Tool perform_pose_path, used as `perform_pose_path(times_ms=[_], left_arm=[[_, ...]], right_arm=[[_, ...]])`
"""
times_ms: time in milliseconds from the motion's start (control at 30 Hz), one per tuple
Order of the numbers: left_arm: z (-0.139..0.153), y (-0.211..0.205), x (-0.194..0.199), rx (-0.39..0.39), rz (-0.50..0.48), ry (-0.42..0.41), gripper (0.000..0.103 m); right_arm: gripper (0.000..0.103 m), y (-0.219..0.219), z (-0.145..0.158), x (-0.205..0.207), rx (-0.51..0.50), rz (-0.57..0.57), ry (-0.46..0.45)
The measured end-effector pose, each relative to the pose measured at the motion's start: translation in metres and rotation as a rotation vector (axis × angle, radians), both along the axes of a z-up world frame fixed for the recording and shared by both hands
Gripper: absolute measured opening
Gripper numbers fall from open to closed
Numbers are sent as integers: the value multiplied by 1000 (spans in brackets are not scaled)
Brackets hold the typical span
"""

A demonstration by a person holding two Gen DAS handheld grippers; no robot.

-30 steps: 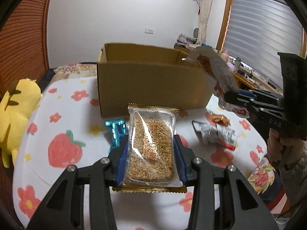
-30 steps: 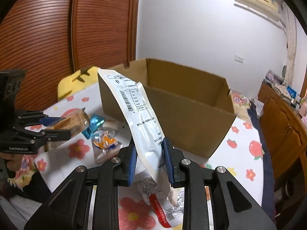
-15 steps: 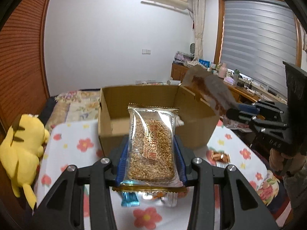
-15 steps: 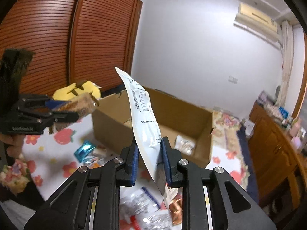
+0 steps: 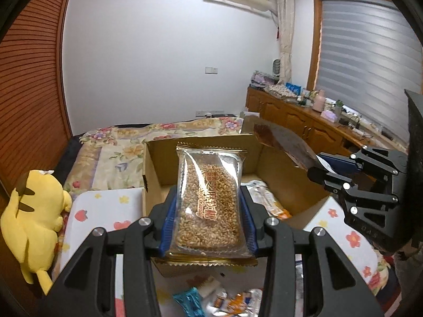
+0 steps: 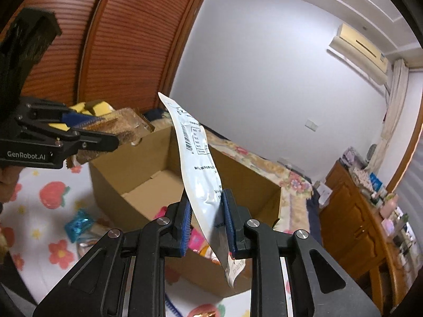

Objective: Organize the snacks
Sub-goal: 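Carry the bar over the box and open left tool while right tool holds the packet above it, then open right tool to drop the white packet into the box and withdraw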

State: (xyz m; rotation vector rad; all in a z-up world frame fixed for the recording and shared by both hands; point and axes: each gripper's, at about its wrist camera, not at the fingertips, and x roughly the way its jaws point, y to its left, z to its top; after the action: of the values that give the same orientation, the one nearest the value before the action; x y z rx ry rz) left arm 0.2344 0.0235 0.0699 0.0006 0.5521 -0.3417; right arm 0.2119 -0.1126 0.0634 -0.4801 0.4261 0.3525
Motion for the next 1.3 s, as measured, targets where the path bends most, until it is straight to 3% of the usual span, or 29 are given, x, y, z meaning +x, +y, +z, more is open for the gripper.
perform_pose_path(times_ms=[467, 1000, 1300], left_arm=[[-19, -10, 31, -12, 26, 64, 42], [-34, -17, 42, 11, 33, 100, 44], [-38, -20, 42, 17, 47, 92, 60]], right_arm=[[21, 17, -31, 39, -59, -41, 42], [21, 1, -47, 60, 15, -83, 142], [21, -17, -53, 69, 82, -90, 208]])
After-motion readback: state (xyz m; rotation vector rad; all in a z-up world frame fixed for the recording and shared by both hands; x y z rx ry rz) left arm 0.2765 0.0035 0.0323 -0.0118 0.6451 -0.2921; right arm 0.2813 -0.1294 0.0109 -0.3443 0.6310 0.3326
